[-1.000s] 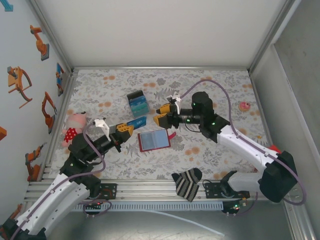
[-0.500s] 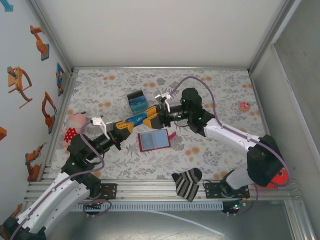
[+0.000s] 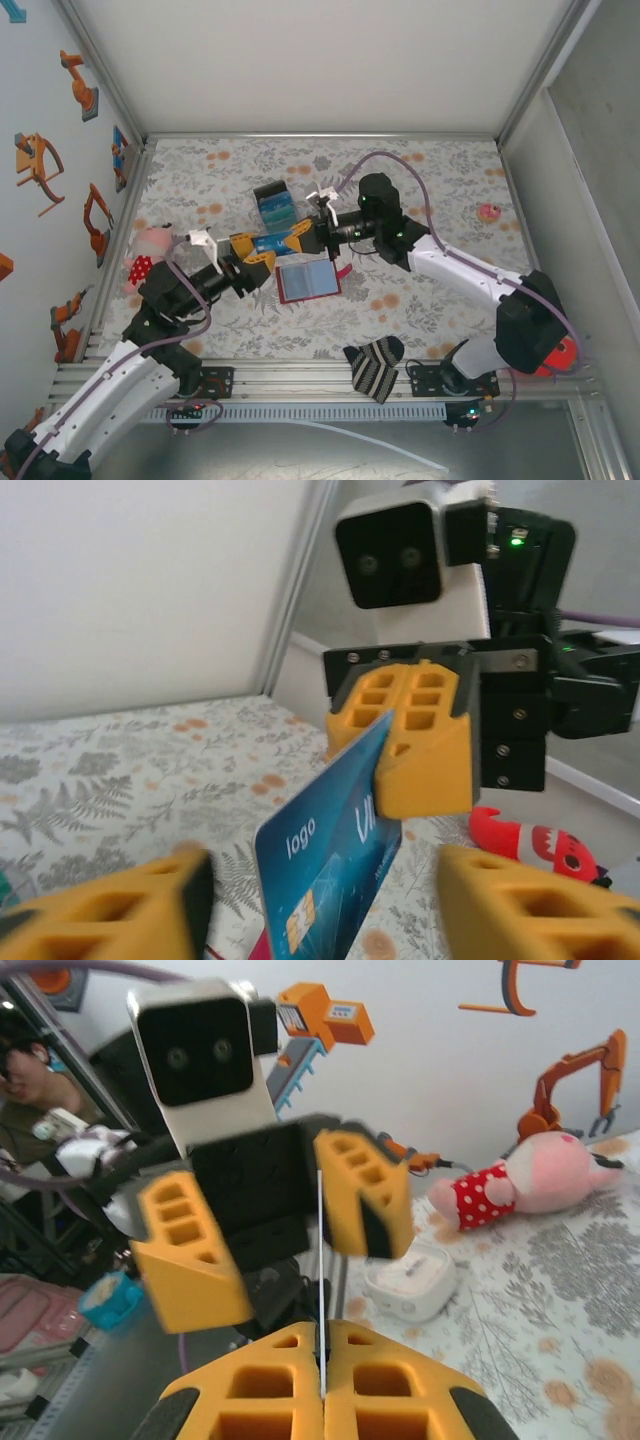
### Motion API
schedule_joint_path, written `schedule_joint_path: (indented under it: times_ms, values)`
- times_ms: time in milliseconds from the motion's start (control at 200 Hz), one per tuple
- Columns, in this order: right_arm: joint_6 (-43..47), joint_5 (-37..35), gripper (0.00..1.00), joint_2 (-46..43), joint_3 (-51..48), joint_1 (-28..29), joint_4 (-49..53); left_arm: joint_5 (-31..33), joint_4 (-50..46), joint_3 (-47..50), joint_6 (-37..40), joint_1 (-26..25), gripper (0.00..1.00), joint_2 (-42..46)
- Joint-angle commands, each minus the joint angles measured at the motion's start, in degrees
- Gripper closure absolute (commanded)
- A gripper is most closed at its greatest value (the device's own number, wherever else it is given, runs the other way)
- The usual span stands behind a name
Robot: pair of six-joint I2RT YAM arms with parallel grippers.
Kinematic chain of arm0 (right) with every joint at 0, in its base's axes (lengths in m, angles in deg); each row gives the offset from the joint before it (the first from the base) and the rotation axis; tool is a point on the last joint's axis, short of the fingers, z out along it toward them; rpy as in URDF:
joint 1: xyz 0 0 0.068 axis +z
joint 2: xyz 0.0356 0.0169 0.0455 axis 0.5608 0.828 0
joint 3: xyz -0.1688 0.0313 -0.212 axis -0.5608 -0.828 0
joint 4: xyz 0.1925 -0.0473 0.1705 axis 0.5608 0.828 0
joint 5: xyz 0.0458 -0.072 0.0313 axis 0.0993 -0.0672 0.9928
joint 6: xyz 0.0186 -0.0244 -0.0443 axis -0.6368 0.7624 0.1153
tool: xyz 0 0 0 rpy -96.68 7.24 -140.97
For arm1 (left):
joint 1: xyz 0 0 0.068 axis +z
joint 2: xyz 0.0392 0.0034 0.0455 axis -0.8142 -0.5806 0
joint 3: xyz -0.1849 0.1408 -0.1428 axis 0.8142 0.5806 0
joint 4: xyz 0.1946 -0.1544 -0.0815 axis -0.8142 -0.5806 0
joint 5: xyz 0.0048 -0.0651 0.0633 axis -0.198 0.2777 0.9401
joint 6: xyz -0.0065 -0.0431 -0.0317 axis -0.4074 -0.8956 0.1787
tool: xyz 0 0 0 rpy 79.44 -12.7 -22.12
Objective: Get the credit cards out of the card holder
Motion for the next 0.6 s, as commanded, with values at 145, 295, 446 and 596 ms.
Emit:
schedule_joint_path:
  times_ms: [145,295,446,596]
  values:
    - [17.9,-12.2,1.0,-7.7,2.4,0.1,22.7,6.6,-16.9,-10.0,1.5,-0.4,0.03,0.3]
    - [22.7,-14.5,1.0,-8.1,4.5,0.2,32.0,2.2,-16.4,-11.2,6.2,-0.5,0.03,-0.9]
    - [25.6,-14.3,1.0,-8.1,6.7,0.2,37.8,-0.6,-20.3,-15.1,13.1,-0.5,0.03,-5.5]
    - [26.8,-13.9,1.0,-8.2,7.7,0.2,40.1,-4.9,-21.4,-18.5,18.7,-0.5,0.1,-11.8]
